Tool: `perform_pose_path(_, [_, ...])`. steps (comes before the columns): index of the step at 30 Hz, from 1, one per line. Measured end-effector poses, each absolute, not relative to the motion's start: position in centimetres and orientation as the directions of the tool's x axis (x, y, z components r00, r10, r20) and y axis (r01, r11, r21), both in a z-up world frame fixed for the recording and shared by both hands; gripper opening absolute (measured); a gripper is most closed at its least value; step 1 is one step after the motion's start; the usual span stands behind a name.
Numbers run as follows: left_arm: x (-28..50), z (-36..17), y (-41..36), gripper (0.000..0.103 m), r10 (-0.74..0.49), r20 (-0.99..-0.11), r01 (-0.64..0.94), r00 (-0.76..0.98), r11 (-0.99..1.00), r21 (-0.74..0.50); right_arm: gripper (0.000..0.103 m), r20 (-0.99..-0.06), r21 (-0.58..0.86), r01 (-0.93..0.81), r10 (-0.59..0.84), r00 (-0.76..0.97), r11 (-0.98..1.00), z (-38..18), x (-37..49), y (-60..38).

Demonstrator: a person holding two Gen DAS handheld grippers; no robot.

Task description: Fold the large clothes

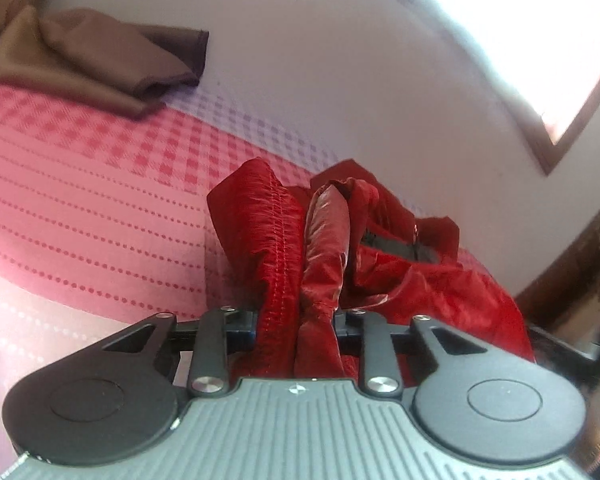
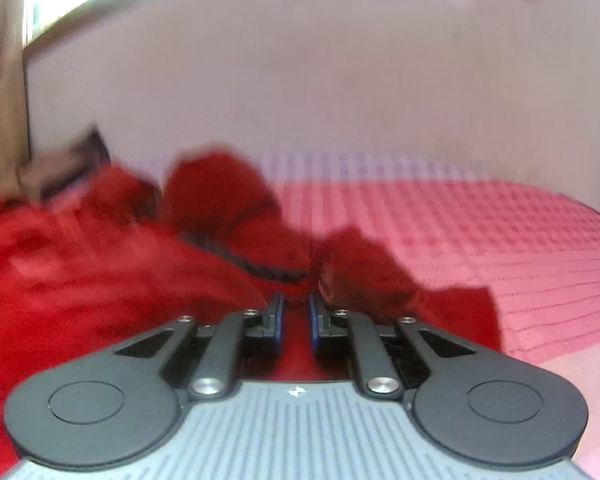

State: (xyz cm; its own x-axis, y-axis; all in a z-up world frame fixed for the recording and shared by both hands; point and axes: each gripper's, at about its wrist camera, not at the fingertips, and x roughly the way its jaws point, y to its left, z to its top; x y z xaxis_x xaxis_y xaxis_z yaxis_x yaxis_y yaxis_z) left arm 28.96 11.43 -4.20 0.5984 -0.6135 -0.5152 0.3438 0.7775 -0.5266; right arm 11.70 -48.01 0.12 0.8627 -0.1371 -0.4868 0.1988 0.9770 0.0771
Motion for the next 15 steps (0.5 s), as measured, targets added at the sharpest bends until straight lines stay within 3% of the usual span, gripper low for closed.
perform_pose_path(3, [28.6,-3.1,11.1,0.028,-0.594,-0.520,0.320,0.613,0.789,-0.524,0.012,-0.386,0.097,0.110,-0.065,0.920,0.989,3.5,8.6,-46.1])
perform_pose_path(6, [28.1,-2.4,10.7,0.027,-0.560,-0.541,0.309,0.627,0.817,-0.487,0.012,-0.350,0.101,-0.060,0.092,0.932,0.993,5.8,6.7,-43.0])
perform_pose_path(9, [28.0,-1.8,10.3,0.027,-0.543,-0.553,0.293,0.632,0.828,-0.478,0.009,-0.402,0.070,-0.191,0.203,0.893,0.979,5.4,7.1,-39.5])
perform_pose_path(12, [27.2,-0.5,9.7,0.025,-0.526,-0.562,0.299,0.639,0.842,-0.448,0.006,-0.460,0.027,-0.207,0.196,0.866,0.978,3.4,9.9,-37.8])
perform_pose_path(15, [26.3,1.3,8.8,0.024,-0.521,-0.564,0.315,0.640,0.848,-0.425,0.004,-0.527,0.148,-0.150,0.206,0.824,0.978,1.1,14.5,-39.0])
